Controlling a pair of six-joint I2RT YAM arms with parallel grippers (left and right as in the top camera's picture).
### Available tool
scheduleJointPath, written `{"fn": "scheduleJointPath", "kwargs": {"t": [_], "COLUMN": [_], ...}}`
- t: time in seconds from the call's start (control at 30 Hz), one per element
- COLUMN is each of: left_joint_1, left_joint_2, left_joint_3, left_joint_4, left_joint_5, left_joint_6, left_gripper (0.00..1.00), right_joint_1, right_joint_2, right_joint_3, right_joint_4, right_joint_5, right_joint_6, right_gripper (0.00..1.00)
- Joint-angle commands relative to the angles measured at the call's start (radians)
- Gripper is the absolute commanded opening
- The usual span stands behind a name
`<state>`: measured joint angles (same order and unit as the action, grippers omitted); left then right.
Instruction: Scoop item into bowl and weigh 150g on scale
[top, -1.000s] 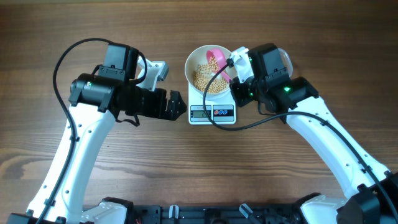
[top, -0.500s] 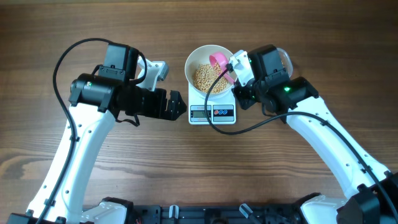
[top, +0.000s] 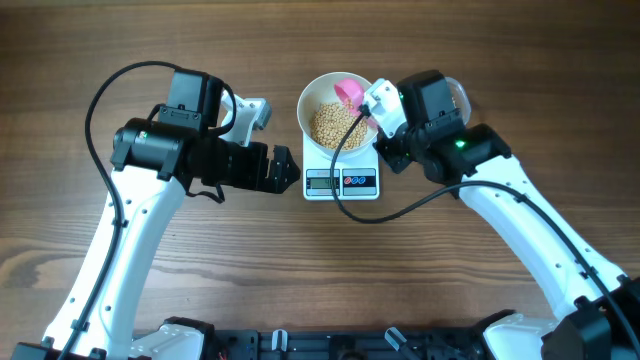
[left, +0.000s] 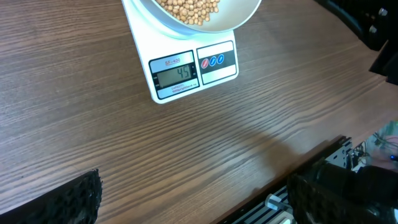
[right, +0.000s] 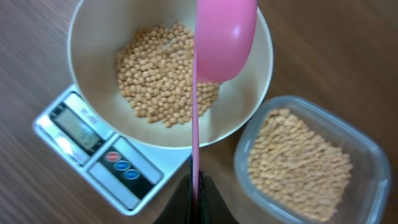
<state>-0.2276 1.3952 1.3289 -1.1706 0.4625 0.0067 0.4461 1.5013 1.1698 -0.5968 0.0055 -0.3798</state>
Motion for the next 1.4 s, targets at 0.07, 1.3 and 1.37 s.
{"fn": "scheduleJointPath", "kwargs": {"t": [0.07, 1.3, 1.37], "left_joint_1": [-0.004, -0.004, -0.004], "left_joint_2": [0.008, 0.008, 0.008], "left_joint_3": [0.0, 0.0, 0.0], "left_joint_4": [0.003, 0.003, 0.003], "left_joint_5": [0.016, 0.016, 0.016], "left_joint_6": [0.016, 0.016, 0.016], "left_gripper": [1.0, 1.0, 1.0], "right_joint_1": [0.088, -0.331, -0.339], "right_joint_2": [-0.026, -0.232, -0.224], "right_joint_3": [0.034, 0.027, 0.027], "right_joint_4": [0.058, -0.245, -0.242], "right_joint_5": [0.236, -0.161, -0.172], "right_joint_6": [-0.172, 0.251, 0.251], "right_gripper": [0.04, 0.04, 0.04]}}
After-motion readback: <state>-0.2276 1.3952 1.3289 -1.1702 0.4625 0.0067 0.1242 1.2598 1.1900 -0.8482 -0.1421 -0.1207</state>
